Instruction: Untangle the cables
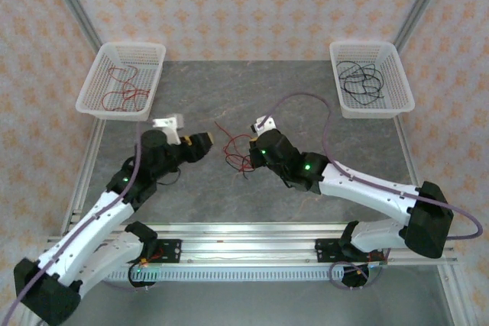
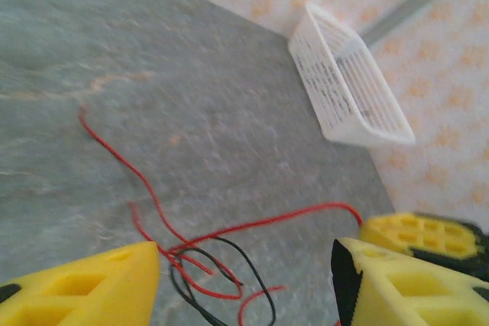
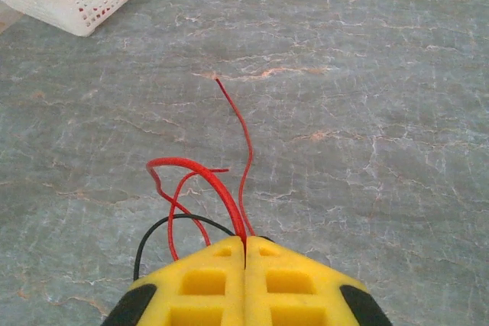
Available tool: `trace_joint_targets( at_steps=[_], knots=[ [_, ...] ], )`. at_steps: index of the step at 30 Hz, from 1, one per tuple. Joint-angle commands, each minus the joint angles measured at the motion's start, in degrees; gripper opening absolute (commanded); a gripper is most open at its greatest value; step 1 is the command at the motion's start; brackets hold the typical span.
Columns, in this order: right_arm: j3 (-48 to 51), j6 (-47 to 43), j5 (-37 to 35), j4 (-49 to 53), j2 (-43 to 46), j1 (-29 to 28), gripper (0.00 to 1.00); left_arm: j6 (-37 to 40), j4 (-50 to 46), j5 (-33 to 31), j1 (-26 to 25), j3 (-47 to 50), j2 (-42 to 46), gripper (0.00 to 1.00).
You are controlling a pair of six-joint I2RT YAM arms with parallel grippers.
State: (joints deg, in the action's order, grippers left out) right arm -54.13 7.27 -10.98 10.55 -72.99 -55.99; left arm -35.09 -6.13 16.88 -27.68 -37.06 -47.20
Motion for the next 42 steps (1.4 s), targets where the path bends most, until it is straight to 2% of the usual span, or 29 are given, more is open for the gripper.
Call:
trace_joint_targets(
  at_steps=[1, 5, 9, 11, 16, 20, 23, 28, 30, 32, 35, 38, 42],
  knots=[
    [0.4, -1.3, -1.7, -3.0, 1.6, 0.0, 0.0, 1.1, 10.9, -1.7, -6.7, 2.5, -3.3, 0.61],
    [-2.1, 2.7, -3.0, -0.8, 0.5, 0.8, 0.0, 6.8, 18.9, -3.0, -14.8, 4.5, -7.9, 0.59],
    [-5.2, 8.8, -2.4, 3.5, -1.6, 2.3, 0.0, 15.6, 19.8, -9.6, -22.9, 4.2, -11.6, 0.6],
    [-5.9, 11.0, -1.6, 4.7, -2.4, 2.8, 0.0, 18.9, 19.9, -13.3, -25.1, 4.5, -12.7, 0.61],
    [-6.8, 13.3, 1.0, 5.8, -3.3, 3.4, 0.0, 23.9, 21.6, -22.7, -26.1, 5.7, -14.7, 0.65],
    [-7.4, 13.8, 2.4, 5.9, -3.3, 3.6, 0.0, 27.9, 23.9, -27.6, -26.1, 5.9, -16.2, 0.65],
    [-7.7, 14.0, 3.0, 5.8, -3.3, 3.7, 0.0, 30.5, 25.9, -26.8, -26.1, 5.5, -18.0, 0.65],
    [-8.0, 14.2, 3.2, 5.9, -3.4, 3.7, 0.0, 31.7, 28.5, -21.6, -26.2, 4.6, -21.1, 0.6],
    [-8.0, 14.3, 3.4, 5.9, -3.5, 3.7, 0.0, 31.6, 29.1, -21.6, -26.1, 4.4, -22.1, 0.56],
    [-8.0, 14.4, 3.3, 6.0, -3.5, 3.7, 0.0, 31.5, 29.3, -22.7, -26.1, 4.1, -22.7, 0.48],
    [-8.0, 14.4, 3.4, 6.0, -3.5, 3.8, 0.0, 31.0, 29.5, -23.9, -26.2, 3.8, -22.1, 0.26],
    [-7.6, 14.8, 3.5, 5.8, -3.6, 3.8, 0.0, 29.7, 30.3, -24.0, -26.1, 3.8, -20.9, 0.0],
    [-6.7, 17.4, 3.7, 5.6, -3.8, 4.4, 0.0, 26.9, 30.9, -22.8, -26.1, 3.7, -19.5, 0.0]
  ],
)
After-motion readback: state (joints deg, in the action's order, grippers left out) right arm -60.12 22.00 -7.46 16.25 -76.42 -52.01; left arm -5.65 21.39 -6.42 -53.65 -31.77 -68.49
